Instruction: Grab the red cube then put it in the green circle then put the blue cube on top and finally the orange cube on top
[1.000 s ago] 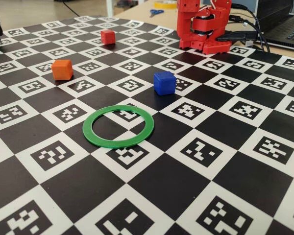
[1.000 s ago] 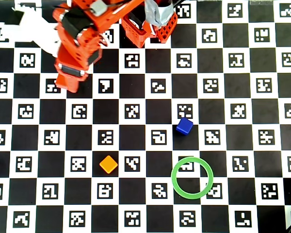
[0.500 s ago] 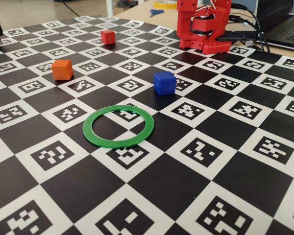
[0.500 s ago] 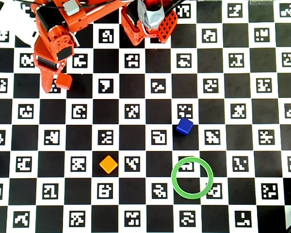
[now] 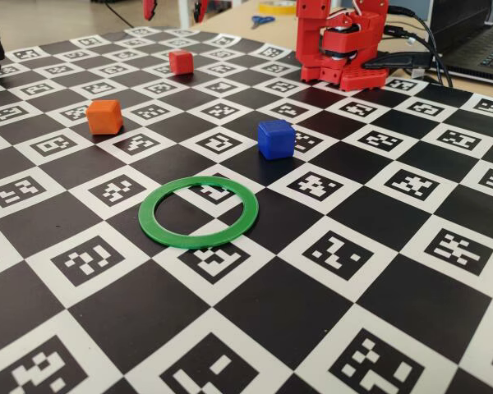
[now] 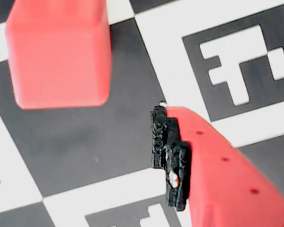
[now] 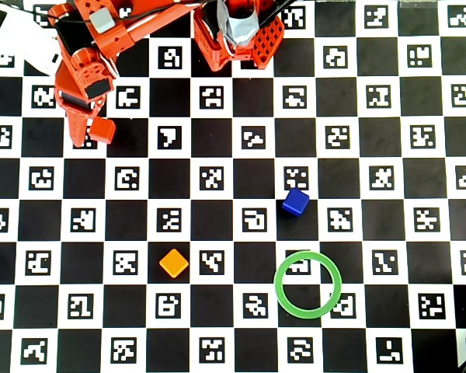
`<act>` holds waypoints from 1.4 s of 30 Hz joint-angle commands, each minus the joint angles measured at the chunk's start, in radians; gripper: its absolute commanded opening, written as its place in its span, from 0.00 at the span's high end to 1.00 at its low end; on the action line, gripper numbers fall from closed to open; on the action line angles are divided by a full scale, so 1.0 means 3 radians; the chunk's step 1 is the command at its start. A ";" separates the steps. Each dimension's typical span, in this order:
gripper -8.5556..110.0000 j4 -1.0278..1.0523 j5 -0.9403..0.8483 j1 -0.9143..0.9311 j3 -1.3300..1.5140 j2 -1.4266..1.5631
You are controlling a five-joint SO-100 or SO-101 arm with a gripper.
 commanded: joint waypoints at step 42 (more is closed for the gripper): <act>0.58 -0.1028 -0.0312 -0.0138 0.0491 -0.0435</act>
